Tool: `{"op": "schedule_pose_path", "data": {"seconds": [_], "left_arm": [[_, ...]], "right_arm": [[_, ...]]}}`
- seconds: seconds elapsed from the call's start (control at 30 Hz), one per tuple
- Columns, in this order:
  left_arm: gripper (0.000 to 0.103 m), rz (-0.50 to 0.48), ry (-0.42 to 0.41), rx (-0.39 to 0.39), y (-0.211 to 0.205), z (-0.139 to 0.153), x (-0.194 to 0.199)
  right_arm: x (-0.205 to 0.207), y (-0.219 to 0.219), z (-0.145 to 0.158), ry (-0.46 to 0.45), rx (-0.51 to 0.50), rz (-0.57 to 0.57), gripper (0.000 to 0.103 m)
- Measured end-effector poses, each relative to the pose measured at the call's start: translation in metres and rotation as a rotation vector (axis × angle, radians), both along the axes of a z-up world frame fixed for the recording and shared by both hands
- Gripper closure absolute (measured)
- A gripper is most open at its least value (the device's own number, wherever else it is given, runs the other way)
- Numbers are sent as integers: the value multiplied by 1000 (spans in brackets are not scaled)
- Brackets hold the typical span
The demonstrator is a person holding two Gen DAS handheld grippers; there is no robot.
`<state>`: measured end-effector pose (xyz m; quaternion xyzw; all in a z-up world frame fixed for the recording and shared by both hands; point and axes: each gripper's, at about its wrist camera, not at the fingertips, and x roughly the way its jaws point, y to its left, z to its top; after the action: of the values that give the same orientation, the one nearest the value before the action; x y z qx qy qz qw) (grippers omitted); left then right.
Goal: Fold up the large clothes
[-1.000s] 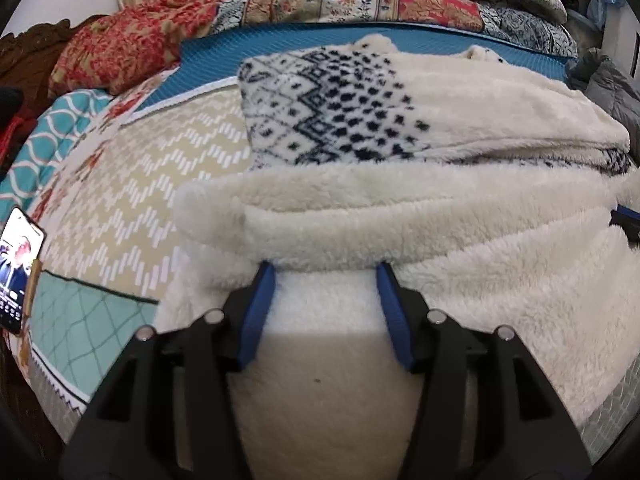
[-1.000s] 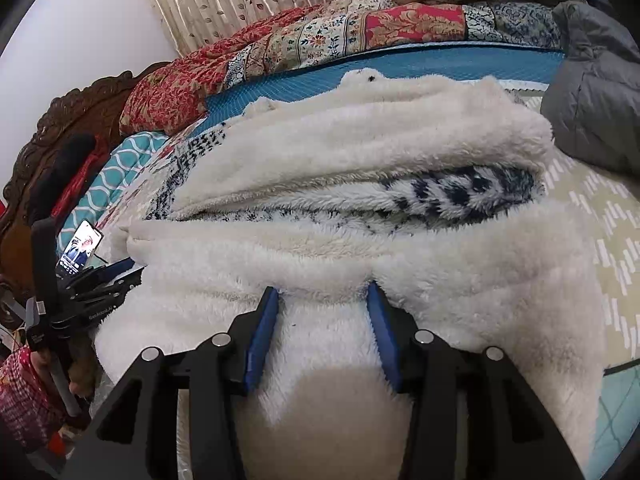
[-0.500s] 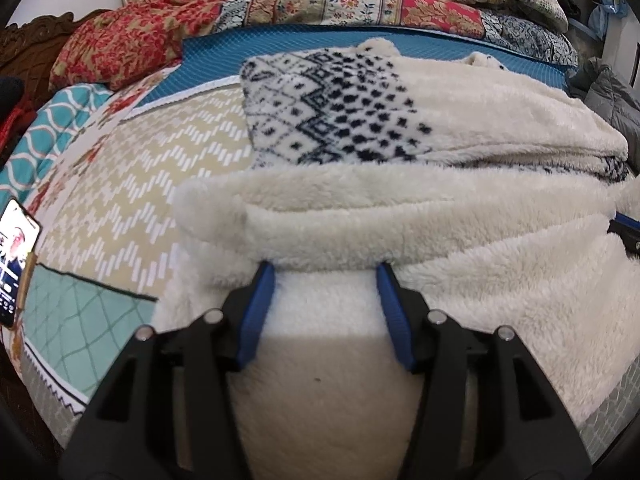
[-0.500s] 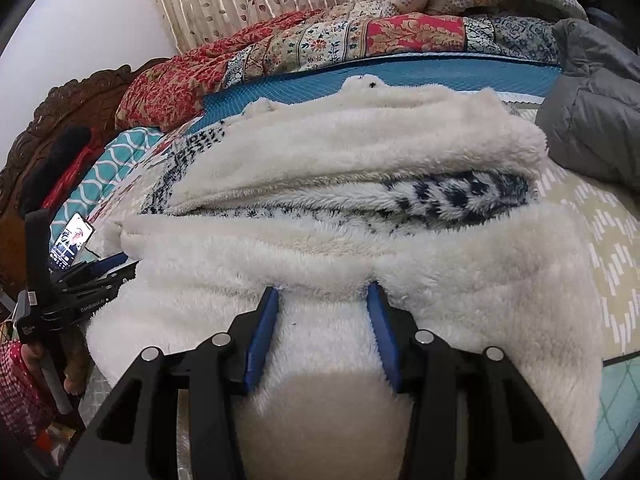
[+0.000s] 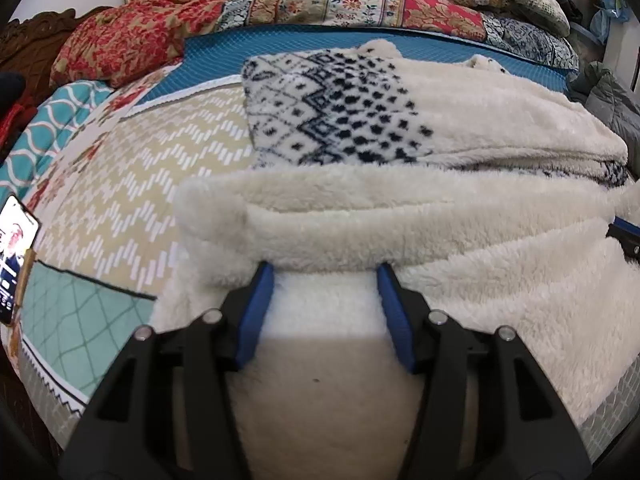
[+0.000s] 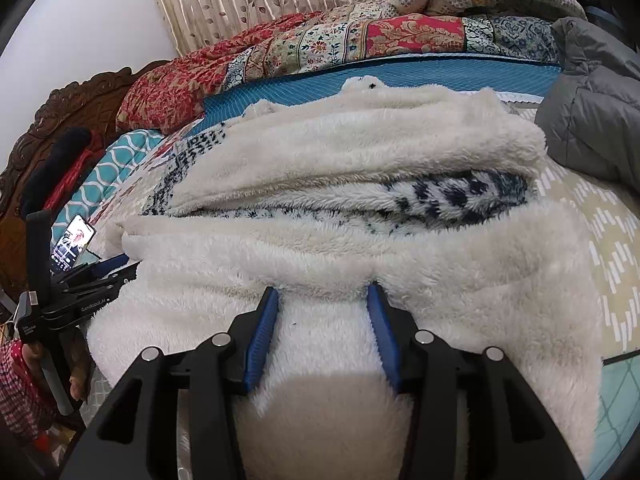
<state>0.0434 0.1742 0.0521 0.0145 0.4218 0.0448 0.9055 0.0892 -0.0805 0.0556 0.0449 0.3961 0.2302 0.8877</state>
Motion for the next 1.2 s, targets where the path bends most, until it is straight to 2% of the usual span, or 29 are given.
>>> {"op": "schedule_pose_path", "data": {"seconds": [0.2,0.43,0.6,1.2], "left_arm": [[50,-13,-3,39,-4,0,0],[50,-17,-20,38,-4,1,-3],[50,-20,-41,88,-11,1,-7],[50,-20,-42,48,-8,1,-7]], "right_arm": [[0,0,0,-1,-1,-1,58],[1,0,0,-1,-1,1,58],[1,-1,0,0,1,2,58],[1,-1,1,7,28,0,59]]}}
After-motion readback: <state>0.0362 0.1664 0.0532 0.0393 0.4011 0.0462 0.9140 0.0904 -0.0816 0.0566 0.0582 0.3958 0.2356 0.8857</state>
